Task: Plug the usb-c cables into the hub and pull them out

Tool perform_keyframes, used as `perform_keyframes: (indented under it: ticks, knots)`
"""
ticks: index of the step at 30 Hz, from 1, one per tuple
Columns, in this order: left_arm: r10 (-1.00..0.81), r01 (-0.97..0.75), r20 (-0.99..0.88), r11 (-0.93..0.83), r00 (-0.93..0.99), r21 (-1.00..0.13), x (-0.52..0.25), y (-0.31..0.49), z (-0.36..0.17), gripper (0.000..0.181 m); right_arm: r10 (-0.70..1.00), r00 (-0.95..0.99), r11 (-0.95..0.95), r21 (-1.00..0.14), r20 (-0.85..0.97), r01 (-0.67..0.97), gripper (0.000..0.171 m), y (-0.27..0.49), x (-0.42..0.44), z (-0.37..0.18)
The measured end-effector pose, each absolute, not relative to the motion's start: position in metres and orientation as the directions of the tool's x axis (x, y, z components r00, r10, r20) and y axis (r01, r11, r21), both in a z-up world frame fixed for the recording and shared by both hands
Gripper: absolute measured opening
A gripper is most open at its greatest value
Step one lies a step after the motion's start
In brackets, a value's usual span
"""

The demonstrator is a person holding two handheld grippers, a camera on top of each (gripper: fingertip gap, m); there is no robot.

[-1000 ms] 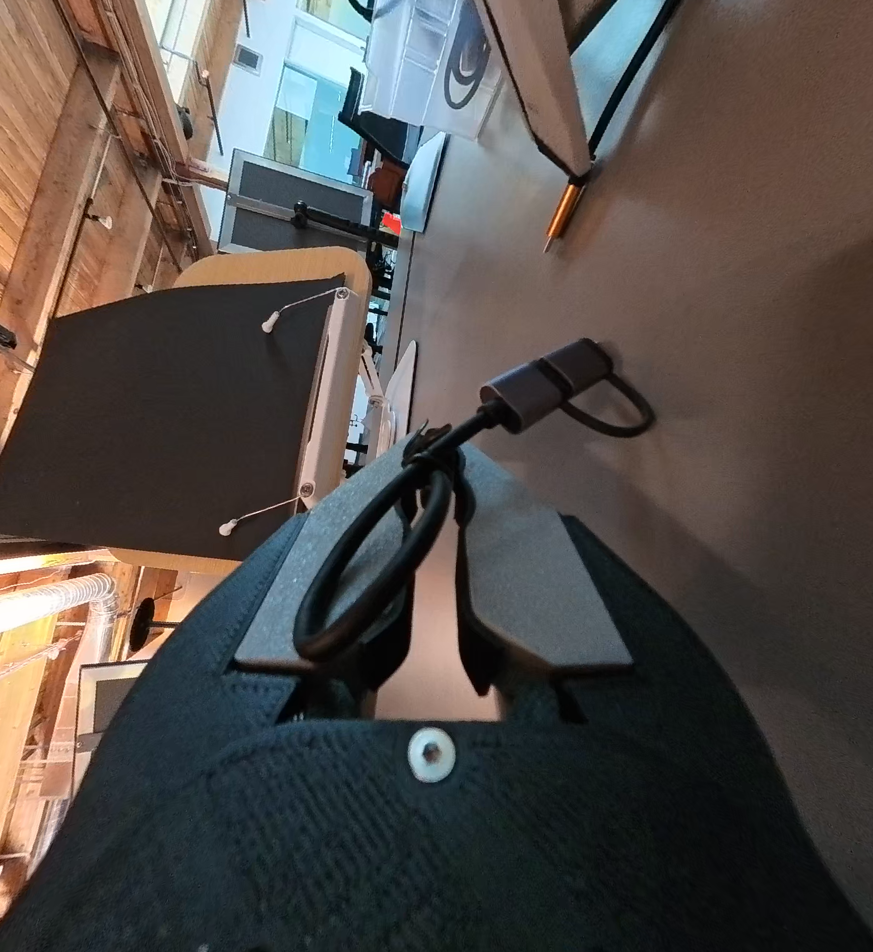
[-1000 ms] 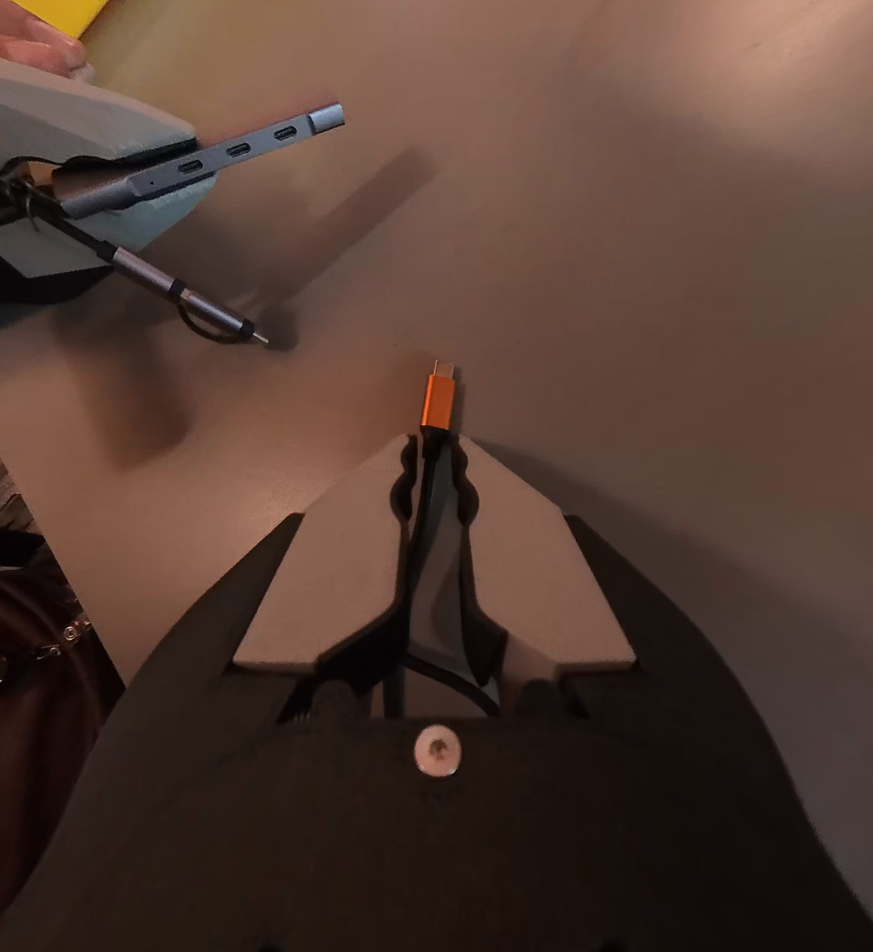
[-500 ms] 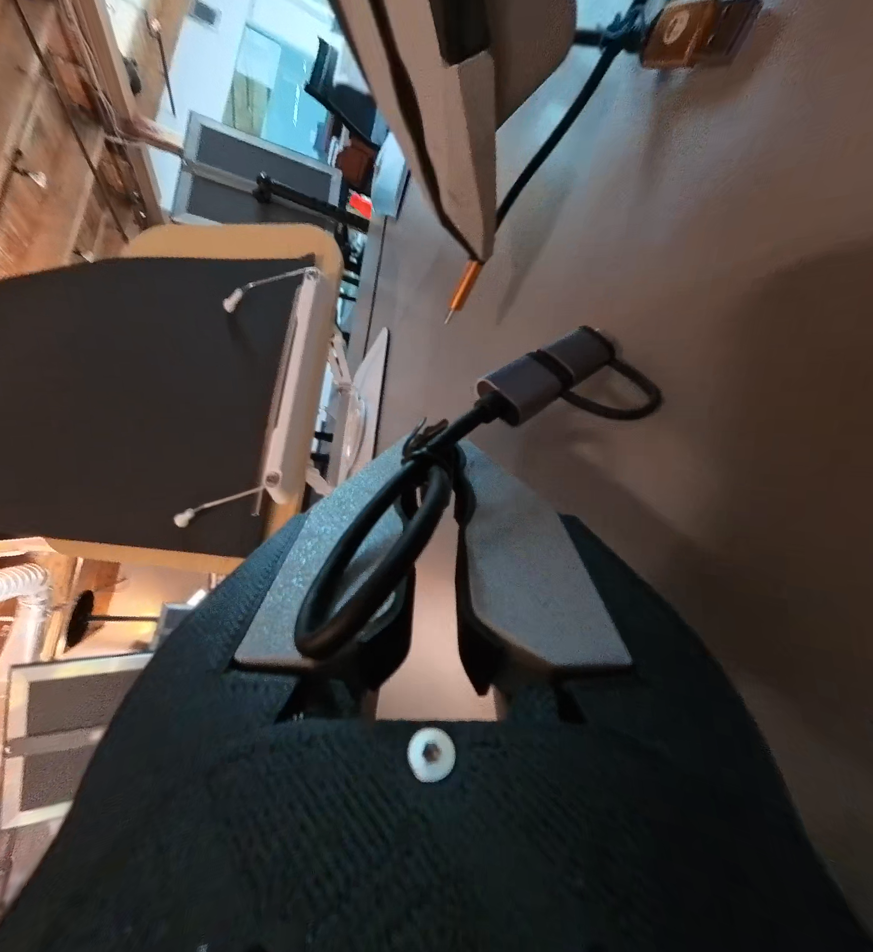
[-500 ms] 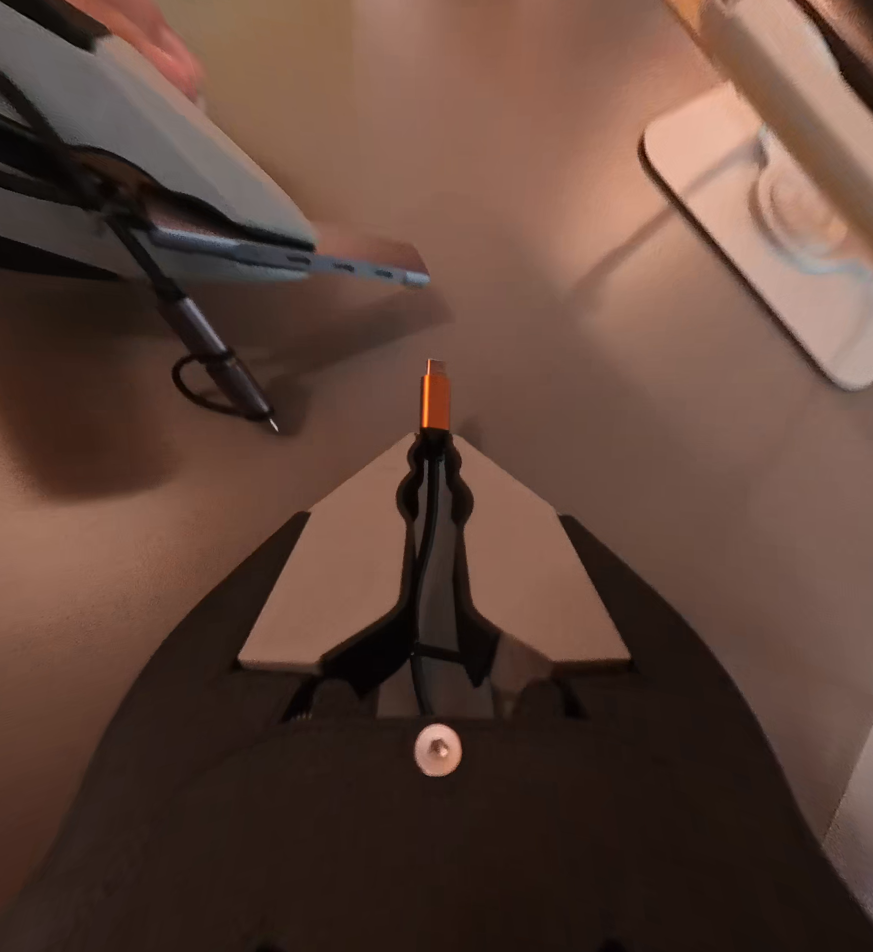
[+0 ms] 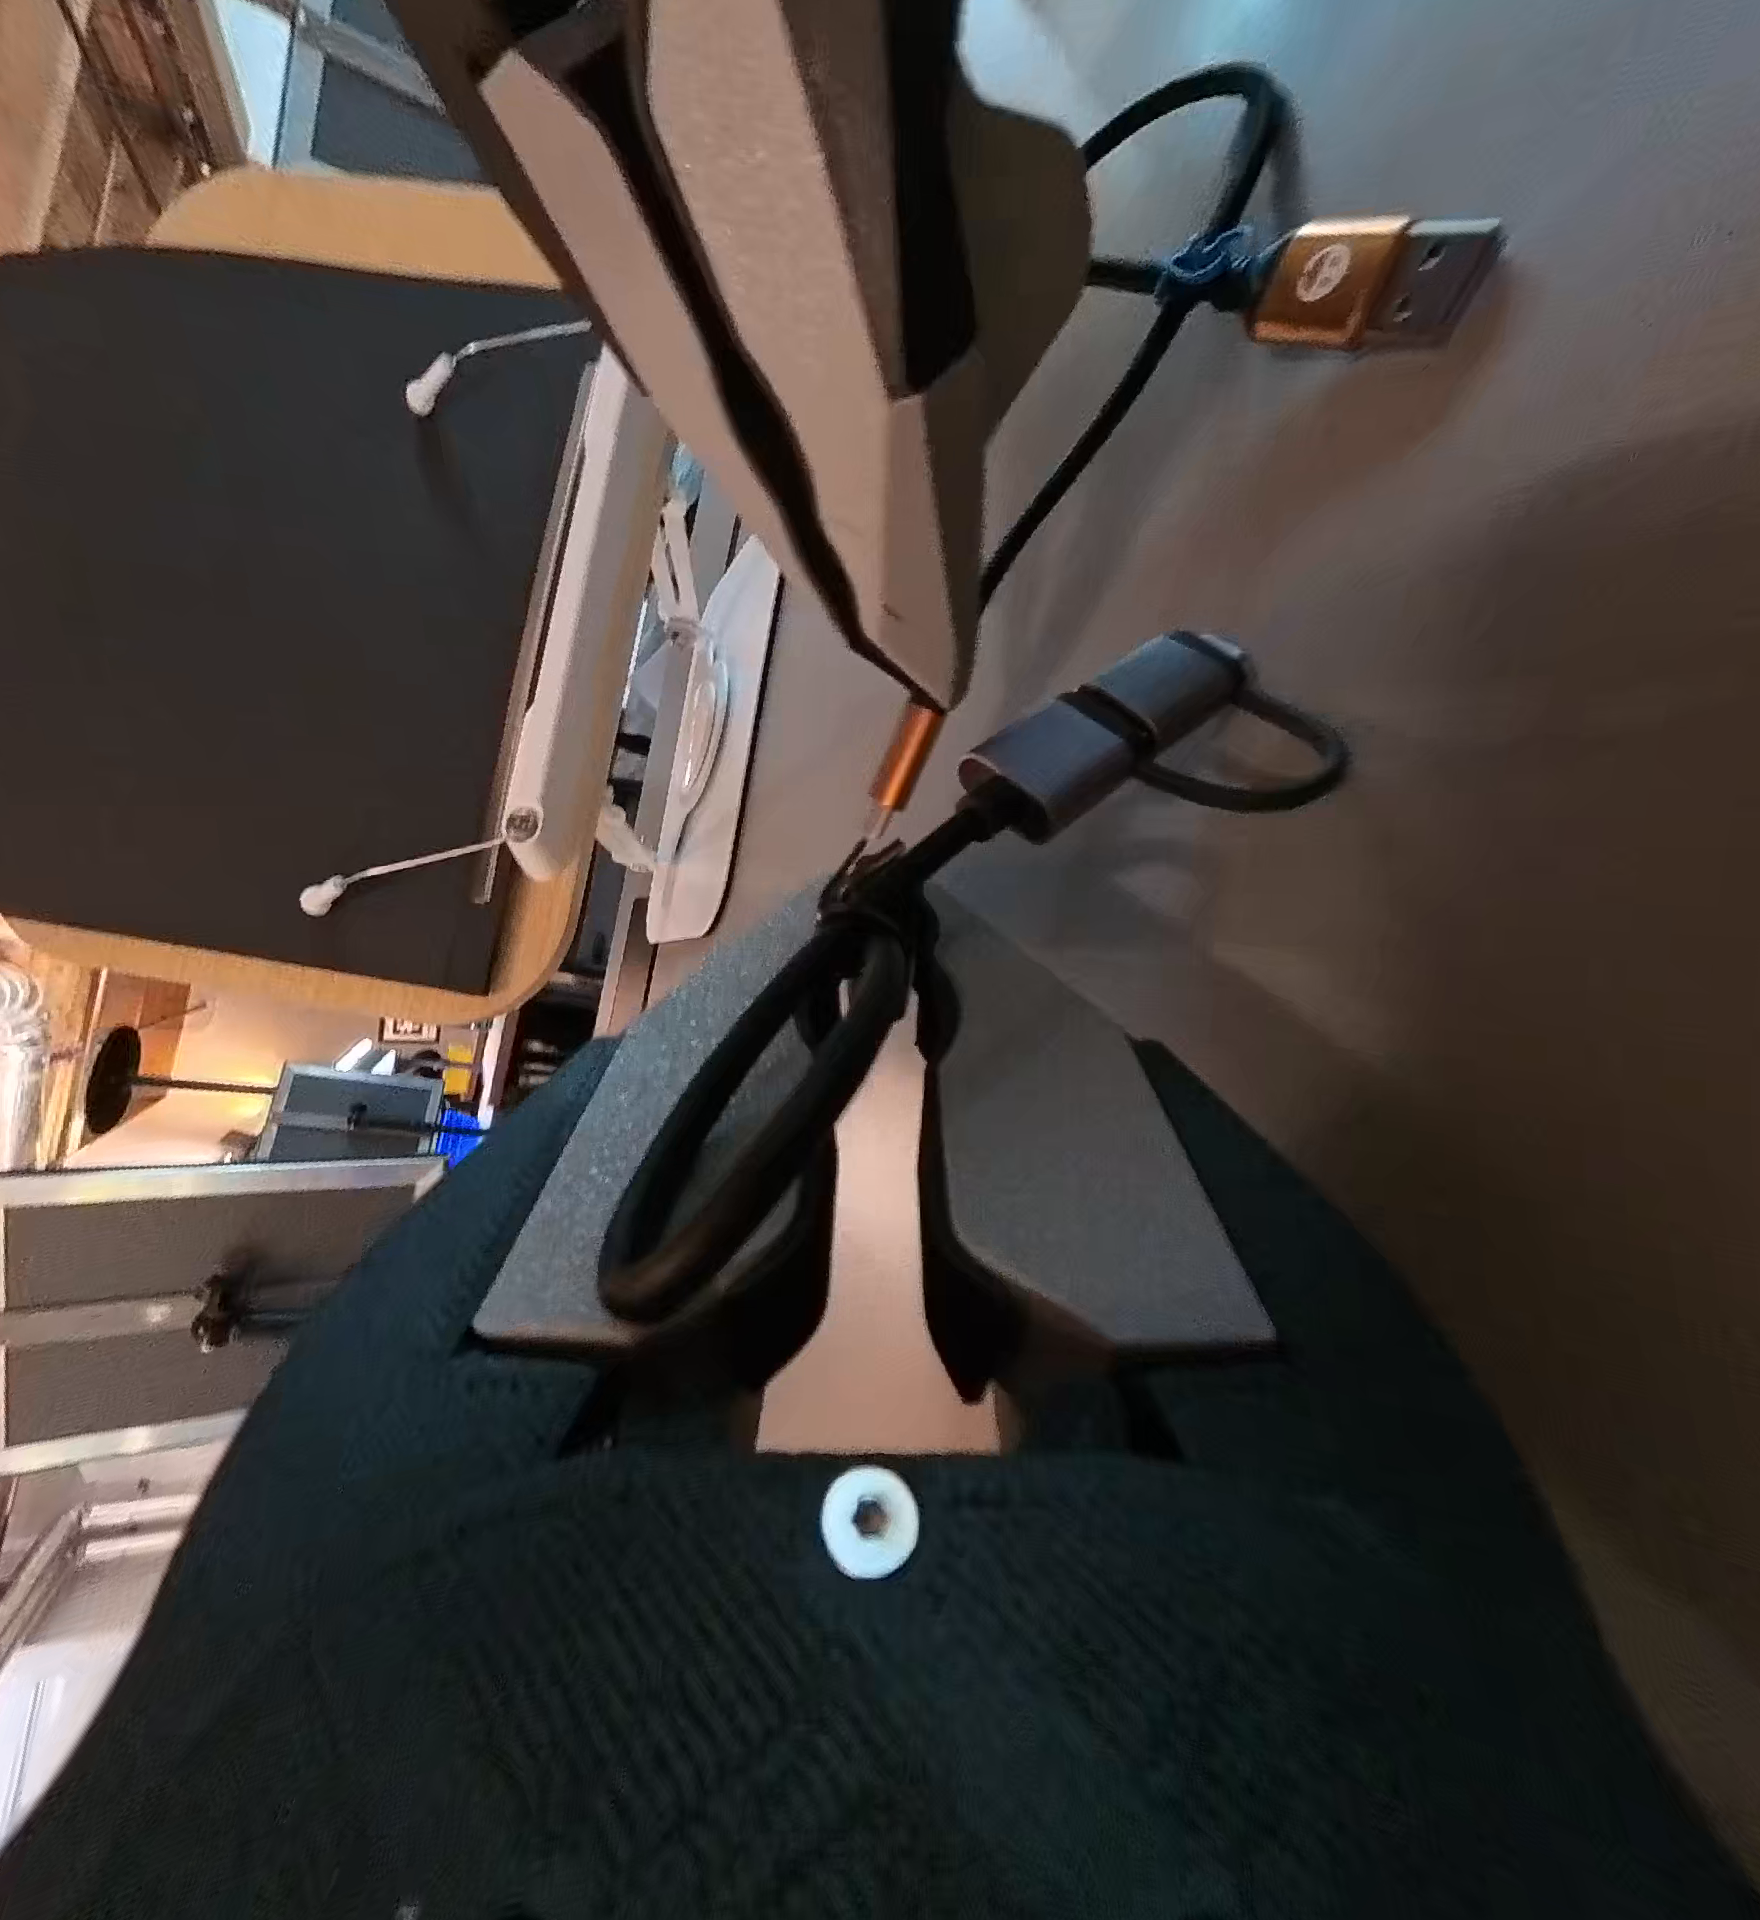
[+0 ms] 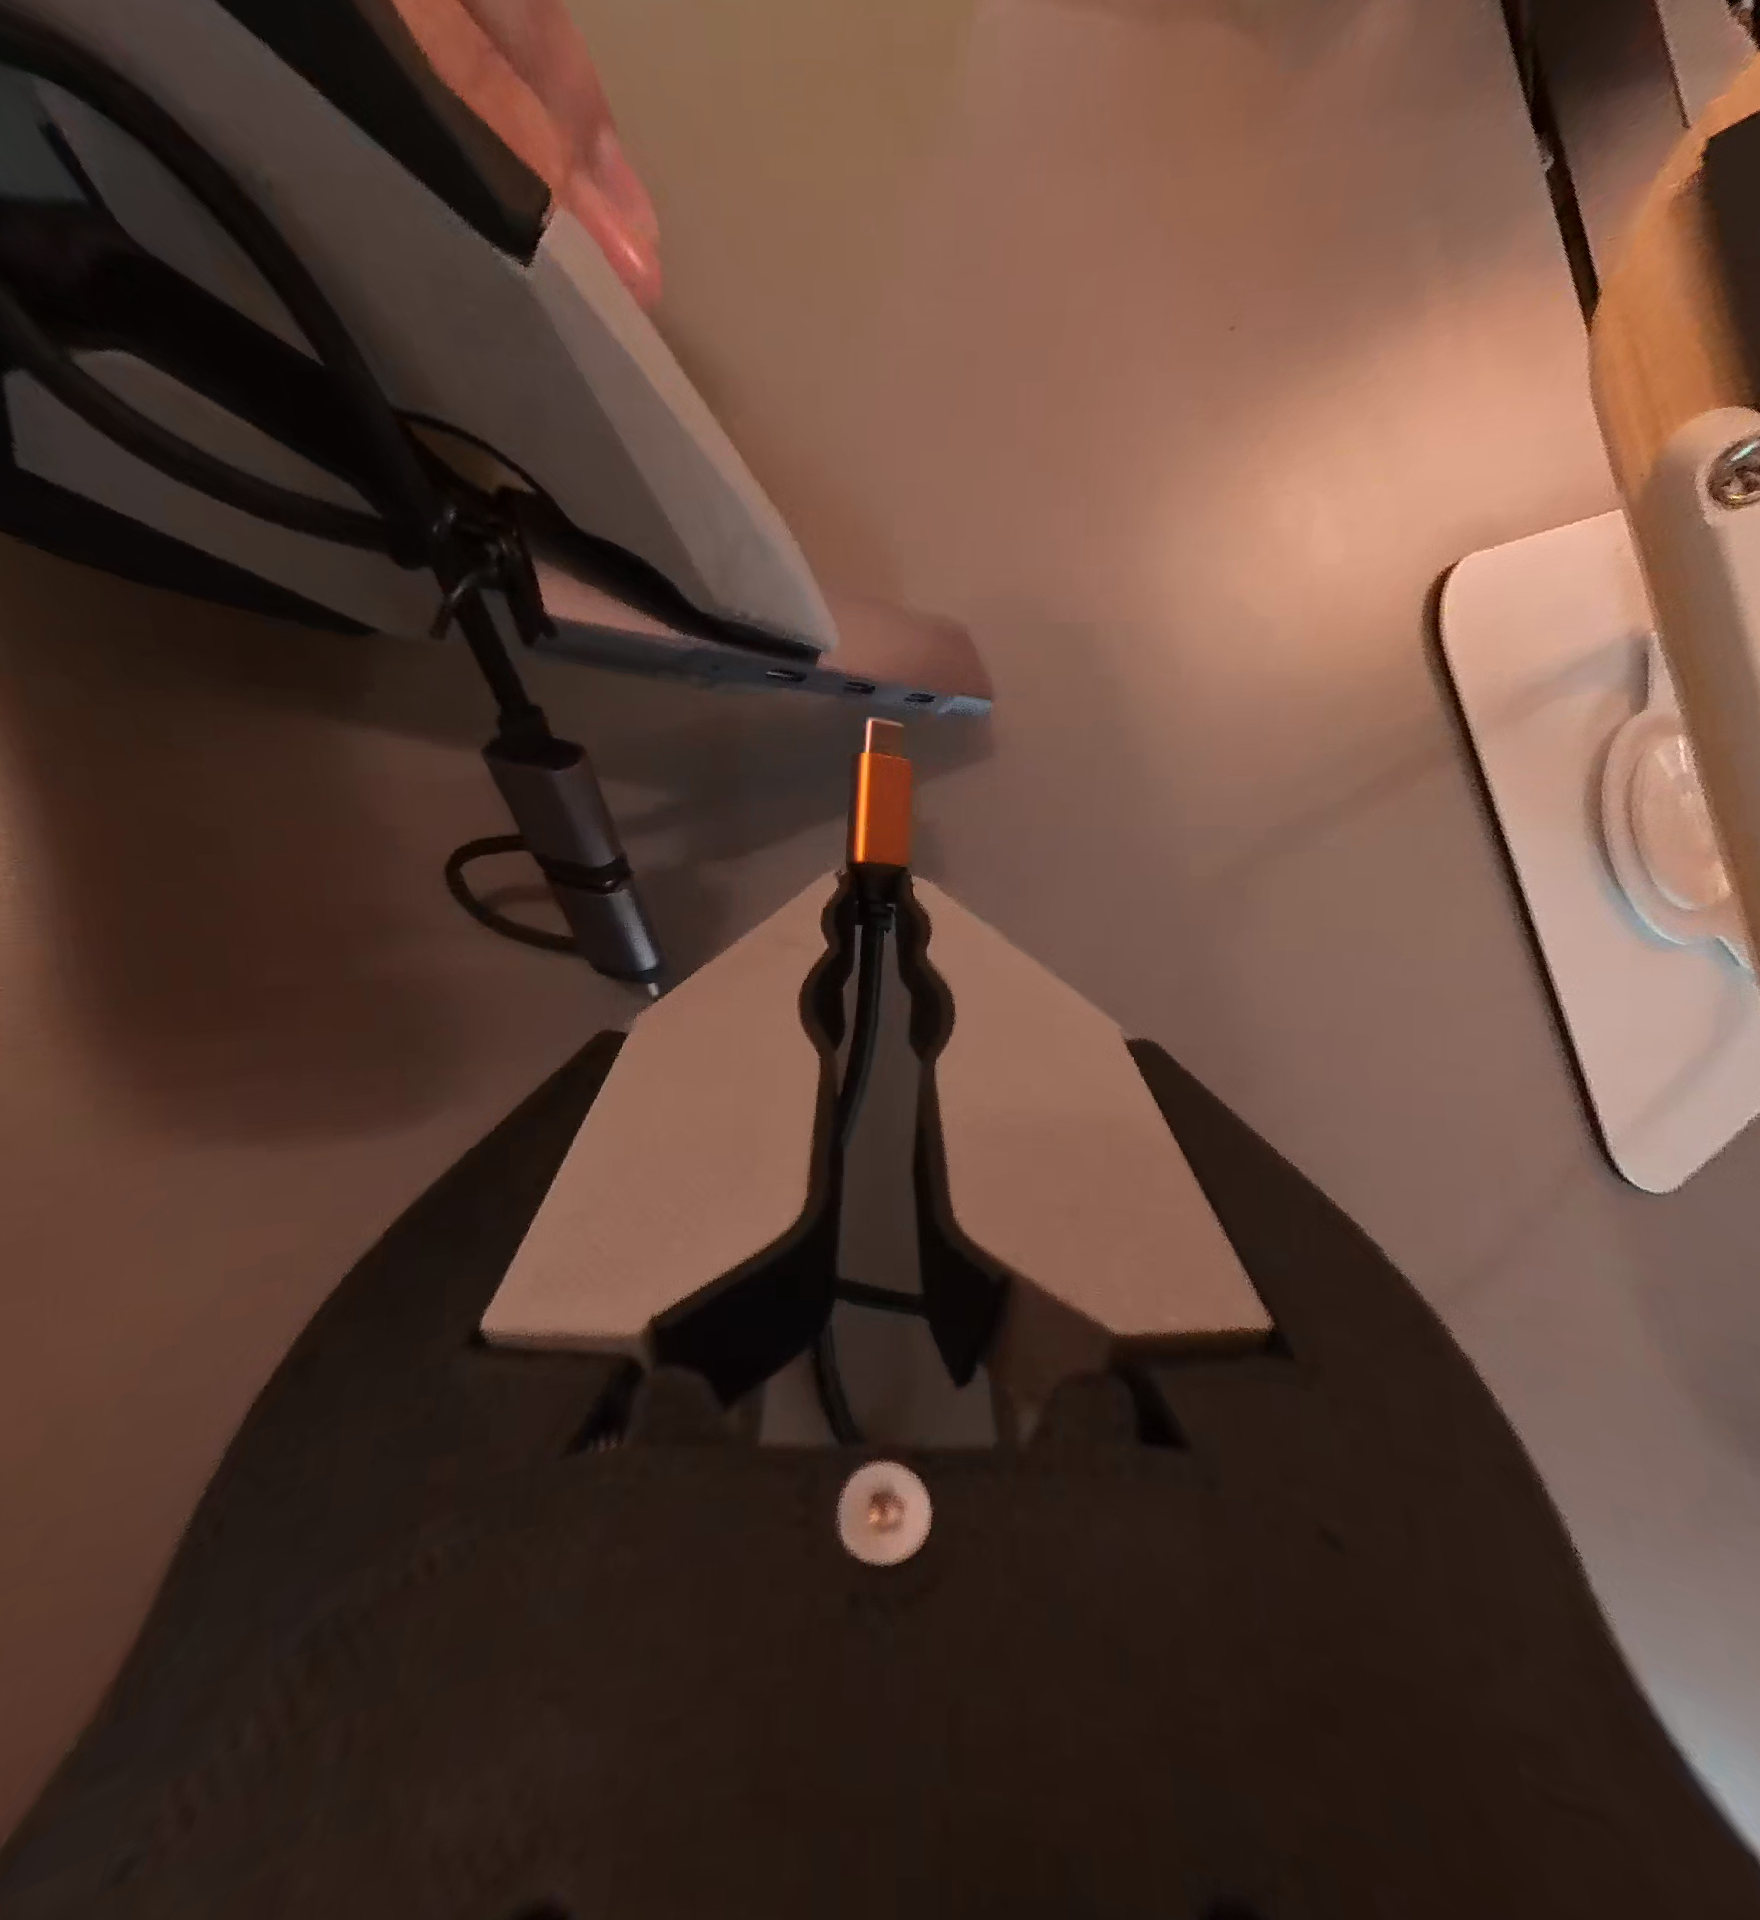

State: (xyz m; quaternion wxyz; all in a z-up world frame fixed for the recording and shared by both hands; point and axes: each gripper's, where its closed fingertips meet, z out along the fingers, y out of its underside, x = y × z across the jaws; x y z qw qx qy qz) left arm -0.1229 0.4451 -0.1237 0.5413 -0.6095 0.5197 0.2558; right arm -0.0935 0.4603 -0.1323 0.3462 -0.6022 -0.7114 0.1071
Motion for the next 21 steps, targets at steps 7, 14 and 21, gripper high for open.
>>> perform_keyframes:
  ticks: [7, 14, 21]
  knots:
    - [-0.322, -0.934, -0.906, 0.133, 0.276, -0.332, -0.122, 0.445, -0.122, 0.007, 0.958, -0.045, 0.222, -0.636, 0.282, 0.739, 0.005, 0.449, -0.094, -0.132]
    - [-0.296, -0.954, -0.929, 0.133, 0.221, -0.269, -0.120, 0.444, -0.123, 0.008, 0.955, -0.049, 0.237, -0.652, 0.293, 0.721, 0.004, 0.440, -0.092, -0.129]
    - [-0.277, -0.966, -0.944, 0.131, 0.181, -0.224, -0.117, 0.443, -0.123, 0.007, 0.964, -0.045, 0.216, -0.670, 0.262, 0.710, 0.004, 0.438, -0.090, -0.128]
